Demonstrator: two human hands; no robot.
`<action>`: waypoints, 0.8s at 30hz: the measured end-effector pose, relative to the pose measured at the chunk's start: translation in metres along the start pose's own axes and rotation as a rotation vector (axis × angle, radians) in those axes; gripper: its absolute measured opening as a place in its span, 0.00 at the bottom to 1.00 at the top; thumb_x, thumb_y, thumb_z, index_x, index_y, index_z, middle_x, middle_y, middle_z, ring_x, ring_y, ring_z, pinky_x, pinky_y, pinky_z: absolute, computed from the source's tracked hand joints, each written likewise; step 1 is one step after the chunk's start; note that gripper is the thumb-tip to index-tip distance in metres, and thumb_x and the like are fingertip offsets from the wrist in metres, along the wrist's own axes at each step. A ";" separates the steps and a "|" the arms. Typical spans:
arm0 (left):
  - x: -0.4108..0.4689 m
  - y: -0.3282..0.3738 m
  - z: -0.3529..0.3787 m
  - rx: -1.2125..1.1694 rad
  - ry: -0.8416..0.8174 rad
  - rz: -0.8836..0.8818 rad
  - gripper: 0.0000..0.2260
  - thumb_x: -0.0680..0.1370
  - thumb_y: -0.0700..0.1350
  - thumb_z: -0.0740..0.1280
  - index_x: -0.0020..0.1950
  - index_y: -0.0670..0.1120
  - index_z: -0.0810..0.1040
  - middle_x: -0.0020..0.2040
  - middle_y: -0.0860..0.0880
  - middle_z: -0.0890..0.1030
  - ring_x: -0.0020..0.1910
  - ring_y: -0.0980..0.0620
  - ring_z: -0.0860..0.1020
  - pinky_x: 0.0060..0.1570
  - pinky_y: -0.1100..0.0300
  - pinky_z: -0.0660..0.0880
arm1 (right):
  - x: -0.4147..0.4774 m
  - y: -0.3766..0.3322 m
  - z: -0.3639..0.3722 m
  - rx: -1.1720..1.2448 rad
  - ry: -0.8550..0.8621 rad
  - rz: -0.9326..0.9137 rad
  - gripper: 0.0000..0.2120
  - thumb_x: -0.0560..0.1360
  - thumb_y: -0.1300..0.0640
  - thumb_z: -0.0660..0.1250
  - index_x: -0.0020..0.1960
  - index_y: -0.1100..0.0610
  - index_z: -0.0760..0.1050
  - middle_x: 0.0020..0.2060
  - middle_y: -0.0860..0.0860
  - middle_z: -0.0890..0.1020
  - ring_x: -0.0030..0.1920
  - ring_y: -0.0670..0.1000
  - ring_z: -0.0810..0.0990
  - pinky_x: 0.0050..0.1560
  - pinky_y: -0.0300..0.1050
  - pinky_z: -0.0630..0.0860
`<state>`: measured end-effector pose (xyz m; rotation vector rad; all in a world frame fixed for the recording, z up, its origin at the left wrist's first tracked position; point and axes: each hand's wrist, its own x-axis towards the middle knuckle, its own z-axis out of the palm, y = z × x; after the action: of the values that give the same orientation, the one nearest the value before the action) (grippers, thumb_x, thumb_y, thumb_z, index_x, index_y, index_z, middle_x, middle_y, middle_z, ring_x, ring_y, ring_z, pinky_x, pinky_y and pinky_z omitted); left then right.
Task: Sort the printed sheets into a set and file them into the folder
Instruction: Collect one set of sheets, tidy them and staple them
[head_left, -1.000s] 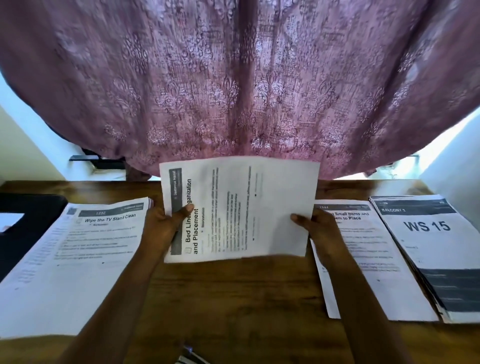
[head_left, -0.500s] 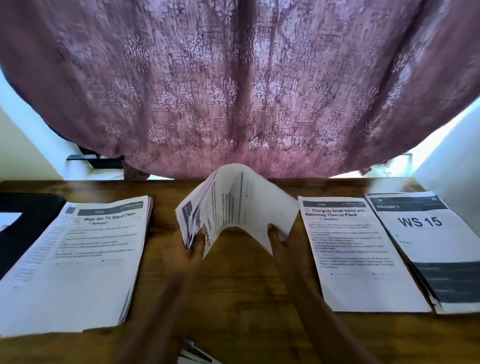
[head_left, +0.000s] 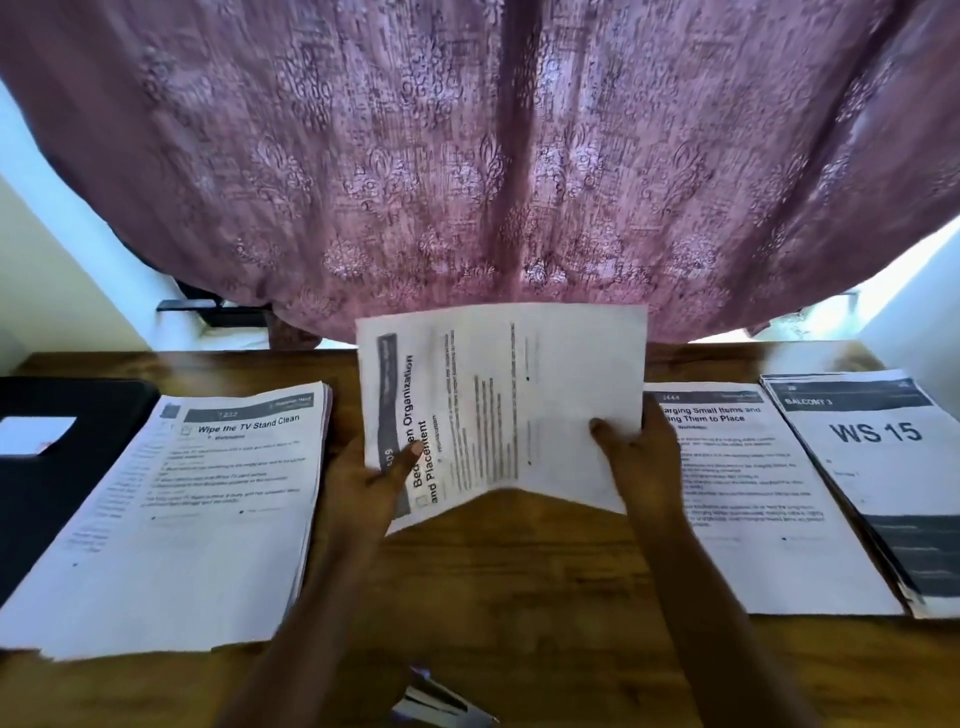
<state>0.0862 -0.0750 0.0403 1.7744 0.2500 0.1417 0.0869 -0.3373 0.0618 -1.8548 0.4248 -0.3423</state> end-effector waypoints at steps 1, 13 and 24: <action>0.007 -0.003 -0.007 0.000 -0.034 -0.054 0.13 0.71 0.47 0.74 0.55 0.51 0.79 0.51 0.55 0.82 0.39 0.56 0.84 0.36 0.62 0.81 | 0.009 0.004 -0.003 -0.009 -0.029 0.038 0.20 0.72 0.60 0.71 0.63 0.52 0.72 0.49 0.45 0.78 0.49 0.49 0.78 0.46 0.39 0.73; 0.021 -0.047 -0.035 -0.039 -0.304 -0.674 0.13 0.71 0.37 0.75 0.54 0.39 0.80 0.43 0.44 0.86 0.41 0.47 0.85 0.34 0.55 0.80 | 0.029 0.050 0.014 -0.498 -0.190 0.312 0.33 0.73 0.54 0.71 0.74 0.55 0.62 0.69 0.57 0.69 0.66 0.60 0.70 0.59 0.51 0.70; 0.021 -0.043 -0.032 -0.074 -0.306 -0.650 0.03 0.73 0.34 0.72 0.45 0.39 0.80 0.34 0.47 0.85 0.31 0.52 0.83 0.25 0.62 0.77 | -0.063 0.041 0.141 -0.940 -0.511 -0.404 0.41 0.72 0.31 0.40 0.77 0.55 0.53 0.77 0.53 0.56 0.76 0.53 0.54 0.73 0.63 0.51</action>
<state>0.0955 -0.0308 0.0043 1.5354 0.5739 -0.5736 0.0875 -0.2021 -0.0224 -2.8466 -0.2061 0.1158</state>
